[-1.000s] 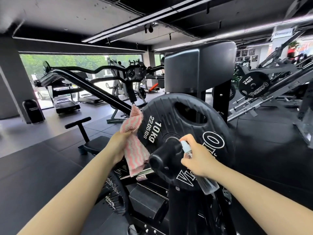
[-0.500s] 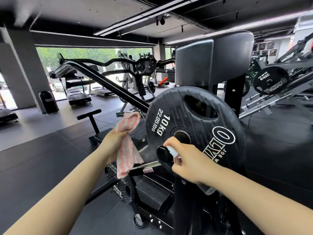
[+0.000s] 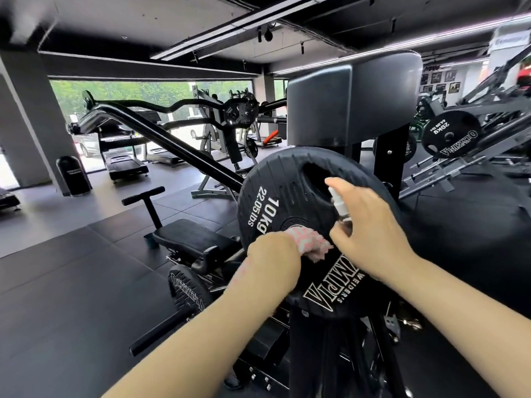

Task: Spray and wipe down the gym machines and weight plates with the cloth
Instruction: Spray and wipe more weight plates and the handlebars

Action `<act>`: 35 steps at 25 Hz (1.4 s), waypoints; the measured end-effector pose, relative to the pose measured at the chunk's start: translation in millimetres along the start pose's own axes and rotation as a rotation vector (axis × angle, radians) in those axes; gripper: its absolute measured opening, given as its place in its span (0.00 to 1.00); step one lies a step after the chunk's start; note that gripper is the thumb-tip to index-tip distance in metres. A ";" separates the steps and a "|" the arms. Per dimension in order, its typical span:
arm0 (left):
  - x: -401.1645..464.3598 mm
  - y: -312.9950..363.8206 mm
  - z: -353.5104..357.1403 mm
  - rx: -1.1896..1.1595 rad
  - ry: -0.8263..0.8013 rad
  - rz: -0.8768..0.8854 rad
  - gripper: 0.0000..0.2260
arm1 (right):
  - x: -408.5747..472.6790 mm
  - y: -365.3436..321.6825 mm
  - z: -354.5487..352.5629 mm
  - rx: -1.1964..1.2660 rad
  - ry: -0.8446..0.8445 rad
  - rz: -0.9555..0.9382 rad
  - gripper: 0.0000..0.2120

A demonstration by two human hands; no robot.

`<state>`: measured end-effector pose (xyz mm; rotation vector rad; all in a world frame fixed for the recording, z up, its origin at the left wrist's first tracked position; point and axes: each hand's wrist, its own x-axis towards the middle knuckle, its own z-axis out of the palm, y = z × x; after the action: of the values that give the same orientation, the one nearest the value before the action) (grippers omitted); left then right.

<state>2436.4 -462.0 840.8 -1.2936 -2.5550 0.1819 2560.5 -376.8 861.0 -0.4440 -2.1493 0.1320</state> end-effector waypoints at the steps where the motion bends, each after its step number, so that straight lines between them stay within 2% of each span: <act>1: 12.1 5.3 -5.0 0.032 -0.060 0.033 0.19 | 4.4 6.3 -0.8 -0.070 0.057 -0.060 0.32; 4: 33.6 21.7 -16.6 0.020 -0.199 0.059 0.20 | 14.7 20.1 -4.9 -0.182 -0.017 0.043 0.32; 7: 27.8 23.0 -13.4 0.011 -0.116 0.062 0.21 | 12.8 25.5 -5.2 -0.178 -0.138 0.143 0.33; 9: 8.3 14.8 -6.7 0.051 -0.016 0.113 0.32 | 11.0 24.9 -5.1 -0.162 -0.136 0.138 0.33; 10: -0.5 10.9 -3.6 0.110 -0.015 0.178 0.37 | 11.2 24.3 -5.2 -0.157 -0.130 0.140 0.33; 11: -9.1 7.0 -4.8 0.145 -0.002 0.262 0.35 | 11.5 24.2 -5.3 -0.157 -0.129 0.142 0.33; 13: -17.5 -2.8 -5.6 0.012 0.033 0.364 0.23 | 11.1 23.9 -4.2 -0.161 -0.124 0.136 0.33; 15: -10.6 -1.3 1.3 -0.059 0.238 0.335 0.13 | 10.4 22.9 -4.0 -0.163 -0.118 0.129 0.32; 17: -9.4 10.0 -5.6 -0.032 0.233 0.173 0.18 | 9.4 22.6 -3.3 -0.177 -0.111 0.122 0.32; 18: -5.1 13.6 -12.0 -0.036 0.172 0.103 0.18 | 8.9 22.2 -2.8 -0.183 -0.107 0.116 0.32; 20: 12.4 23.3 -15.5 0.022 -0.081 0.012 0.16 | 8.9 23.0 -1.7 -0.188 -0.084 0.104 0.32; 22: 38.5 28.6 -22.2 -0.006 -0.273 0.044 0.17 | 8.7 23.7 0.5 -0.185 -0.060 0.098 0.32; 24: 48.5 24.9 -36.7 -0.087 -0.399 0.107 0.17 | 8.6 25.2 3.5 -0.196 -0.037 0.091 0.32; 26: 46.4 10.3 -38.6 -0.398 -0.530 0.060 0.12 | 8.8 25.9 6.6 -0.215 -0.010 0.077 0.32; 27: 40.8 0.4 -36.6 -0.693 -0.556 0.013 0.10 | 8.6 26.8 7.6 -0.223 -0.006 0.076 0.32; 29: 34.2 -21.2 -26.6 -1.055 -0.583 0.072 0.13 | 8.7 28.5 8.6 -0.229 -0.012 0.077 0.32; 30: 34.4 -28.0 -20.3 -1.097 -0.585 0.073 0.19 | 8.8 28.9 9.0 -0.231 -0.013 0.072 0.31; 32: 44.3 -34.0 -14.1 -0.922 -0.558 -0.133 0.39 | 8.8 30.0 9.7 -0.234 0.001 0.055 0.31; 33: 45.1 -34.6 -18.1 -0.758 -0.570 -0.193 0.43 | 8.8 30.2 10.5 -0.233 0.012 0.048 0.31; 34: 47.3 -35.9 -21.4 -0.620 -0.627 -0.256 0.42 | 9.1 30.1 11.5 -0.231 0.024 0.047 0.31; 35: 50.1 -36.8 -22.7 -0.594 -0.725 -0.281 0.41 | 9.0 30.1 12.7 -0.230 0.038 0.048 0.31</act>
<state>2386.5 -443.8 880.2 -1.1555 -3.5748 -0.2327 2553.5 -344.7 852.8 -0.6255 -2.1260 -0.0973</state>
